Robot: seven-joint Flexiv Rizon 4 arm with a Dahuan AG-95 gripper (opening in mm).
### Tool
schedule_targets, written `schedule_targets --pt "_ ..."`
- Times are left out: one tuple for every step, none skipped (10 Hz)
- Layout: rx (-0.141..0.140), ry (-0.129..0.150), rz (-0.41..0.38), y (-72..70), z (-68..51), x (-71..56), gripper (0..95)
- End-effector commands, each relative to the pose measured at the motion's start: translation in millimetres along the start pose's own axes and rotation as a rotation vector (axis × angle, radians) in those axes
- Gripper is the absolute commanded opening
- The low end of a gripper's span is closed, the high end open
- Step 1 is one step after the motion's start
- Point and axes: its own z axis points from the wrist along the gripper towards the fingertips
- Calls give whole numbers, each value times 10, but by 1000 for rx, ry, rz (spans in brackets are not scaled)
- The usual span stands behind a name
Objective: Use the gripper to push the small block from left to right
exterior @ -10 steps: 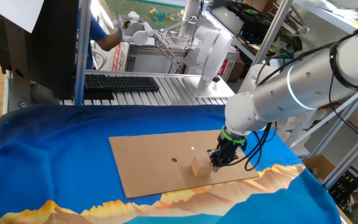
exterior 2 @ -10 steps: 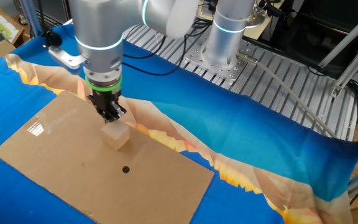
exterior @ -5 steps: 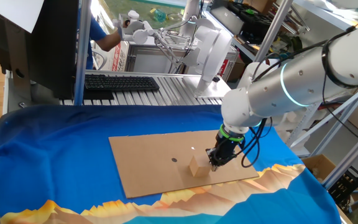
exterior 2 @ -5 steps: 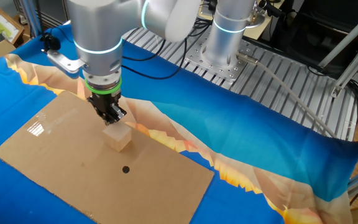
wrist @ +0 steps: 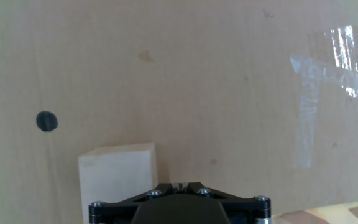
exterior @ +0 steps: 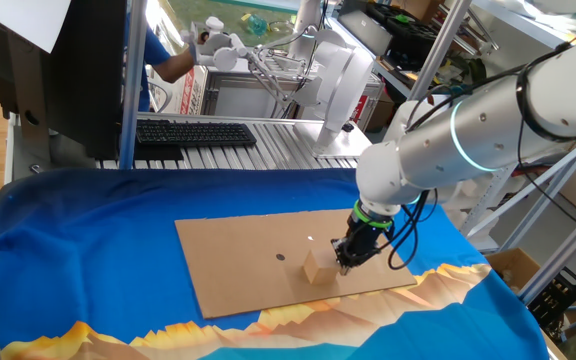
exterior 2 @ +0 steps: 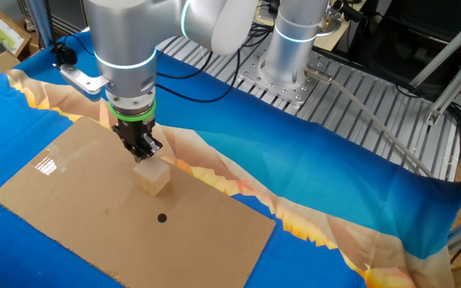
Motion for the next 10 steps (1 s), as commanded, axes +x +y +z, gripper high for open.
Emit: schedule_targets --pt "1 7 -1 -4 -17 -33 0" --pt "2 7 -1 -3 -21 -38 0" --pt "2 7 2 5 -32 -41 0" --pt "7 8 3 10 -47 -37 0" --pt "7 10 3 11 -63 -34 0" --pt "9 13 4 25 -90 -32 0" --pt "11 16 7 40 -113 -26 0" --pt "12 16 9 52 -117 -18 0" --pt "12 15 9 59 -101 -21 0" --pt "11 12 10 65 -82 -24 0"
